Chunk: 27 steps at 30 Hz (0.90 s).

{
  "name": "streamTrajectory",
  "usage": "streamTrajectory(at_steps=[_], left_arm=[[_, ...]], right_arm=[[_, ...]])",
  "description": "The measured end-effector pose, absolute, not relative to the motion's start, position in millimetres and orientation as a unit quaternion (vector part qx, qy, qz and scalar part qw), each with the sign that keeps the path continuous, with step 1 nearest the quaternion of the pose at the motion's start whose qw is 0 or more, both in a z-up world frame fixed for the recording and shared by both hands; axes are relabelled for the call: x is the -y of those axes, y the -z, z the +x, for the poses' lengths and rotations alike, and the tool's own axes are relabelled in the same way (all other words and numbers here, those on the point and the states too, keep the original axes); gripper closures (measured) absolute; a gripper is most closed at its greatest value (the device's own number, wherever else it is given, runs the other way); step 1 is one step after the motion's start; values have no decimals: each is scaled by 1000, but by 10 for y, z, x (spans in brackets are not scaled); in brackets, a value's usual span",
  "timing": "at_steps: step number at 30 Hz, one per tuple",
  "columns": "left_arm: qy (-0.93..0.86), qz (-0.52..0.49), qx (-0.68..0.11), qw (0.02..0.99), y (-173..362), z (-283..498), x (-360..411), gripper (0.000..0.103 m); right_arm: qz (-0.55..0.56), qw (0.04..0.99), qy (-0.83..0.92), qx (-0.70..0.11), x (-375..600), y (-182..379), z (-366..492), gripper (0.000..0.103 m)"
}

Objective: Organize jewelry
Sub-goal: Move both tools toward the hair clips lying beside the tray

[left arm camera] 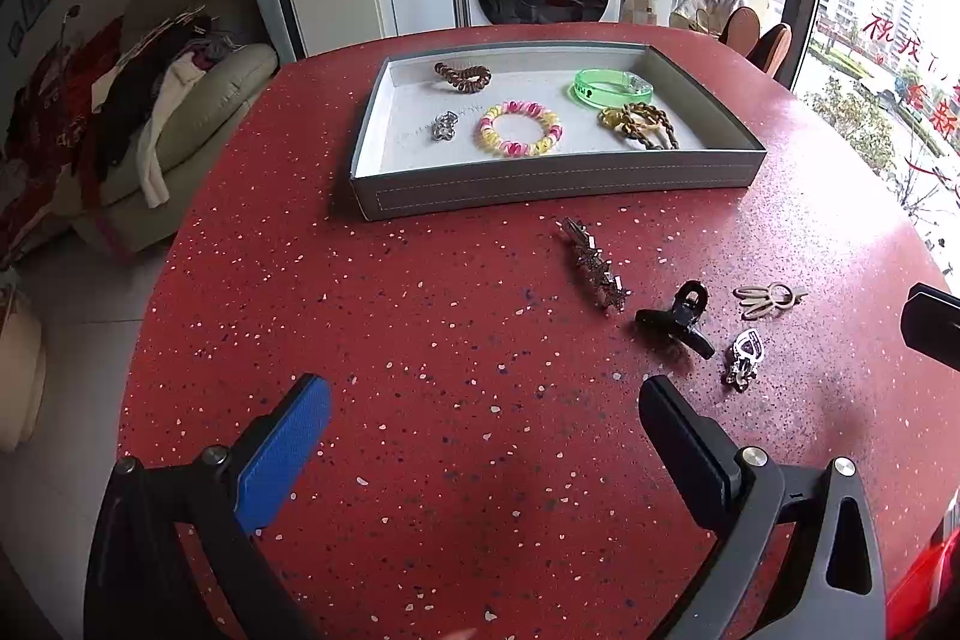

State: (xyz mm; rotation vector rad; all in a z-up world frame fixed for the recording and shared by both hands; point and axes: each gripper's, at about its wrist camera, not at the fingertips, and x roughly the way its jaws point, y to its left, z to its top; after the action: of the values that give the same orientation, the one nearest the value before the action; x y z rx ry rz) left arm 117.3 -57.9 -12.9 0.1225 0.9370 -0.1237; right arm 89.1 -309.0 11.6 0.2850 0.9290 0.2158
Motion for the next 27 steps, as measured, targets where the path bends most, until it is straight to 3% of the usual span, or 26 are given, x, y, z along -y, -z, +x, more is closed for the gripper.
streamTrajectory(at_steps=[13, 27], left_arm=[[95, 28, -493, 864, 218, 1228, 619, 0], [95, -39, -519, 848, 227, 1800, 694, 0]], right_arm=[[95, 874, -77, -470, 3380, 78, 762, 0], [-1, 875, -116, -471, 3111, 55, 996, 0]])
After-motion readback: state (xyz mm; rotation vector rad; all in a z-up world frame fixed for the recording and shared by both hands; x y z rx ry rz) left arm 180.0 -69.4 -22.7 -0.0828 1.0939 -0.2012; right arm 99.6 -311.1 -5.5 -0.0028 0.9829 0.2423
